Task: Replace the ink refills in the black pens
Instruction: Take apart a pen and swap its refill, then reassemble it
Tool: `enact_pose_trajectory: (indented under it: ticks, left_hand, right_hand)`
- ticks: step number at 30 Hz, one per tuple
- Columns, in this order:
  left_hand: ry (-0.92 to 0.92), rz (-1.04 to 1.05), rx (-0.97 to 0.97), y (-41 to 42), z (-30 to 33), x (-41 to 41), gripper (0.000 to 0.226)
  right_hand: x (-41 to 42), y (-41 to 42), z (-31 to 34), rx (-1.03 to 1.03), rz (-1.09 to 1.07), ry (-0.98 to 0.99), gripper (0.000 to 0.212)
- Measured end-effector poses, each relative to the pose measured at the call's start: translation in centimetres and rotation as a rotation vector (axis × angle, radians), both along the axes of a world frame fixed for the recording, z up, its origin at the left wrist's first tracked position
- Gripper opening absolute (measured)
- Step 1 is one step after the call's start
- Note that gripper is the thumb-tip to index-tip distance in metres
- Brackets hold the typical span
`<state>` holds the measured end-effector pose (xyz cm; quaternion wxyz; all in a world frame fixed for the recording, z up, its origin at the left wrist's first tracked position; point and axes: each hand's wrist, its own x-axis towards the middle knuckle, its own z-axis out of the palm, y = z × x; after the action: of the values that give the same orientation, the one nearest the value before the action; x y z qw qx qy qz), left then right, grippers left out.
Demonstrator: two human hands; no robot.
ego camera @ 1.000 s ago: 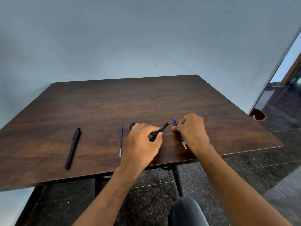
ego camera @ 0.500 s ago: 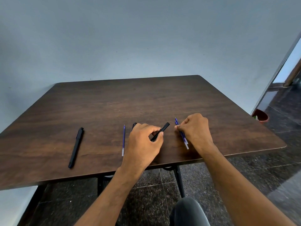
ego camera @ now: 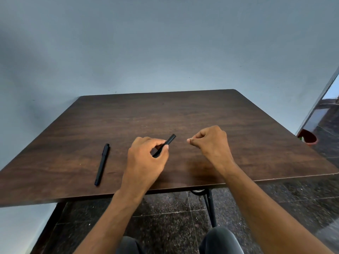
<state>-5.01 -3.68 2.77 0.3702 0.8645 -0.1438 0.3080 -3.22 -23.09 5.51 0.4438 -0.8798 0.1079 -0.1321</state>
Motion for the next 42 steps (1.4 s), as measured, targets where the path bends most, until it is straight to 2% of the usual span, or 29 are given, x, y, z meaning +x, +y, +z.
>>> enact_pose_trajectory:
  ticks: [7, 11, 14, 17, 19, 21, 24, 31, 38, 42]
  left_hand:
    - [0.085, 0.135, 0.027, 4.8, -0.3, 0.3, 0.012]
    - [0.106, 0.147, -0.001, 6.0, -0.8, 0.4, 0.013]
    - [0.124, 0.134, -0.018, 6.1, -1.0, 0.5, 0.016]
    - [0.138, 0.109, -0.032, 6.0, -1.2, 0.6, 0.017]
    - [0.137, 0.100, -0.026, 6.0, -1.2, 0.5, 0.016]
    - [0.126, 0.106, -0.030, 6.0, -1.3, 0.3, 0.015]
    - [0.129, 0.121, -0.051, 6.0, -1.3, 0.3, 0.014]
    - [0.127, 0.116, -0.076, 6.0, -1.3, 0.3, 0.015]
    - [0.179, 0.105, -0.124, 6.2, -1.6, 0.5, 0.018]
    - [0.185, 0.099, -0.126, 6.3, -1.8, 0.6, 0.018]
  right_hand:
    - [0.8, 5.4, 0.2, -0.072, 0.181, 0.096, 0.010]
    - [1.7, 8.3, 0.1, -0.127, 0.225, 0.129, 0.012]
    - [2.4, 10.0, -0.3, -0.242, 0.223, 0.177, 0.008]
    - [2.6, 11.0, -0.5, -0.403, 0.181, 0.185, 0.013]
    - [2.5, 11.3, -0.6, -0.457, 0.159, 0.193, 0.026]
    - [2.4, 11.5, -0.5, -0.477, 0.151, 0.219, 0.036]
    - [2.2, 11.8, -0.1, -0.518, 0.154, 0.235, 0.038]
    - [2.0, 12.7, 0.5, -0.572, 0.142, 0.235, 0.029]
    - [2.1, 13.1, 0.4, -0.573, 0.150, 0.228, 0.030]
    - [2.0, 13.3, 0.6, -0.567, 0.170, 0.247, 0.019]
